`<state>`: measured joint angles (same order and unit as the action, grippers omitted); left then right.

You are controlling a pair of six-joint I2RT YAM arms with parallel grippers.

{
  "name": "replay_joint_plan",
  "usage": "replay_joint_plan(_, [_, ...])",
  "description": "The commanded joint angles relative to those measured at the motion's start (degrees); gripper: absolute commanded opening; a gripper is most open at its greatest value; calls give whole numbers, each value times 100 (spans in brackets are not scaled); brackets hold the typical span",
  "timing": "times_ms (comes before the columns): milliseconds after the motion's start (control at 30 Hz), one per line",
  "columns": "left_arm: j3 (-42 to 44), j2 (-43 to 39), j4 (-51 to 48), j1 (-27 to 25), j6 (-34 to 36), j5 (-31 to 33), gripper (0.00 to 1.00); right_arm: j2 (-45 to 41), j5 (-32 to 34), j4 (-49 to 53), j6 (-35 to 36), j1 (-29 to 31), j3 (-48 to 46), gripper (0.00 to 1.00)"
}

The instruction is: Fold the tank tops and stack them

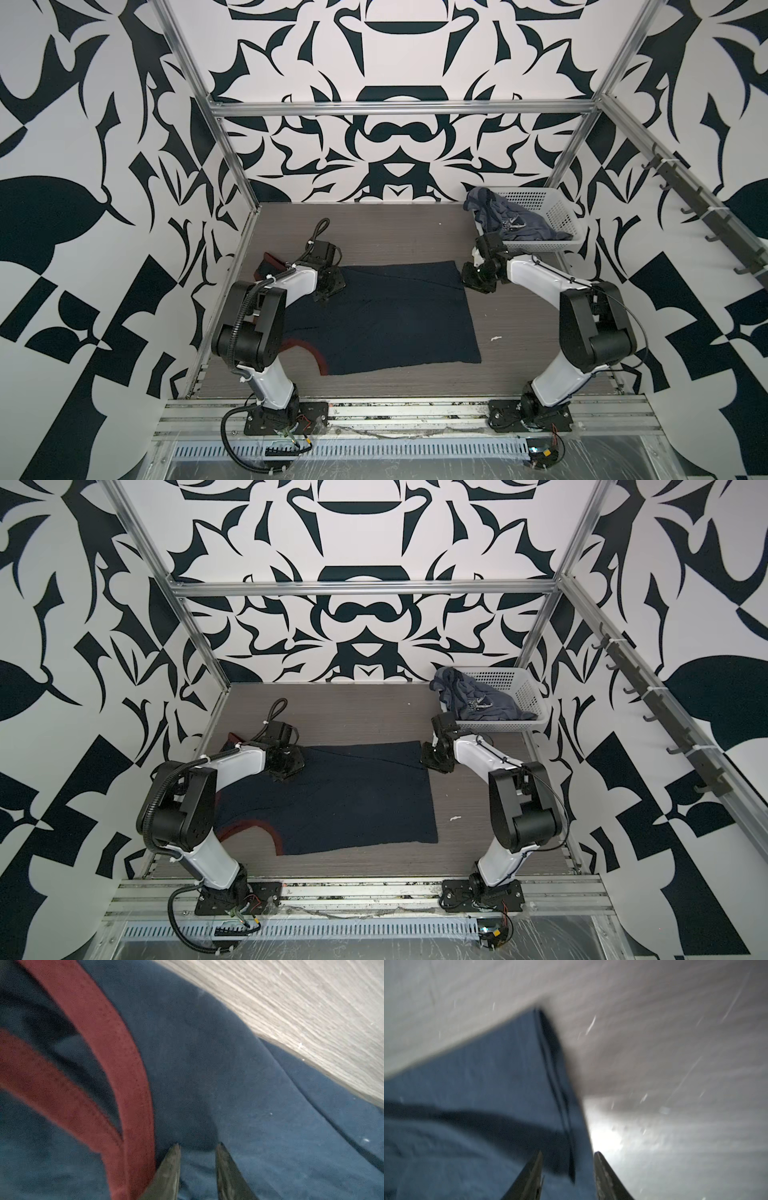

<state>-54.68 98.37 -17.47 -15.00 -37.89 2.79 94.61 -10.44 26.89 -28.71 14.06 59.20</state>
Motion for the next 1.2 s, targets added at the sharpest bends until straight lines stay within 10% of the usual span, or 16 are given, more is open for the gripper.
replay_joint_plan(0, [25,350,-115,-9,-9,-179,29,-76,6,-226,-110,181,-210,46])
replay_joint_plan(333, [-105,263,-383,-13,1,-43,20,222,39,-292,-158,403,-163,41])
replay_joint_plan(733, [220,-775,-1250,162,53,600,49,235,158,-253,-155,510,-189,27])
replay_joint_plan(1167, [232,-423,-795,209,132,200,25,146,327,-148,-101,571,-173,12])
